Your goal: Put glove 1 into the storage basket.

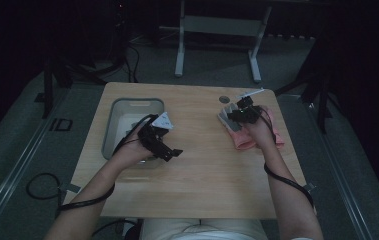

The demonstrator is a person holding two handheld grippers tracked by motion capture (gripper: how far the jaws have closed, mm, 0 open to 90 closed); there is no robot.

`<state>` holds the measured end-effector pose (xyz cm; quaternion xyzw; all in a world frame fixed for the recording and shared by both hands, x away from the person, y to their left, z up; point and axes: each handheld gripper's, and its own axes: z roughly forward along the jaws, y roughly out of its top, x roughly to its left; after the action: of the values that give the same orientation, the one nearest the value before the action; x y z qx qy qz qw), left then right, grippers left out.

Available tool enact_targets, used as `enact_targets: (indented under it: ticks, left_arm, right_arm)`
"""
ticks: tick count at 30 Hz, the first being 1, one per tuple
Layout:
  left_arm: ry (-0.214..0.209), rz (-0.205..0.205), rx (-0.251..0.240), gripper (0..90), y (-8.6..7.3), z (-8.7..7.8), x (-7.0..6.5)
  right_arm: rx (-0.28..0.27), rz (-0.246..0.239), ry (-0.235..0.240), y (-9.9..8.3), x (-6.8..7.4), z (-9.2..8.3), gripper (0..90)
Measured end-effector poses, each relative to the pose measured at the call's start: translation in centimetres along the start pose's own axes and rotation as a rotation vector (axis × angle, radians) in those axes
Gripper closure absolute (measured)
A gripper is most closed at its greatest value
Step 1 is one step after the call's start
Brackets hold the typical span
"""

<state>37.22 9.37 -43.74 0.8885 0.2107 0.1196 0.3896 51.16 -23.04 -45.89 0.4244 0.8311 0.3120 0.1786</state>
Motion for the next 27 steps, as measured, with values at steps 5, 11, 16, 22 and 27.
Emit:
enact_targets:
  ticks: [5,11,16,22,27]
  left_arm:
    - [-0.018,0.043,-0.002,2.0,-0.4,1.5,-2.1]
    - [-0.048,0.078,0.009,2.0,-1.7,3.2,-4.1]
    - [-0.043,0.087,0.000,2.0,-3.2,4.6,-6.3]
    - [-0.022,0.101,0.037,2.0,-4.9,5.8,-7.6]
    - [0.008,0.014,-0.006,2.0,-7.1,6.4,-8.2]
  right_arm:
    - [0.048,0.006,-0.037,-1.6,-1.3,1.5,65.8]
    - [0.040,0.011,-0.064,-2.8,-1.8,2.5,68.1]
    - [0.064,-0.003,-0.059,-3.4,-1.8,3.1,67.6]
    - [0.100,-0.025,-0.079,-4.0,-1.7,4.0,66.2]
    - [0.098,-0.009,-0.080,-4.4,-1.8,4.7,69.1]
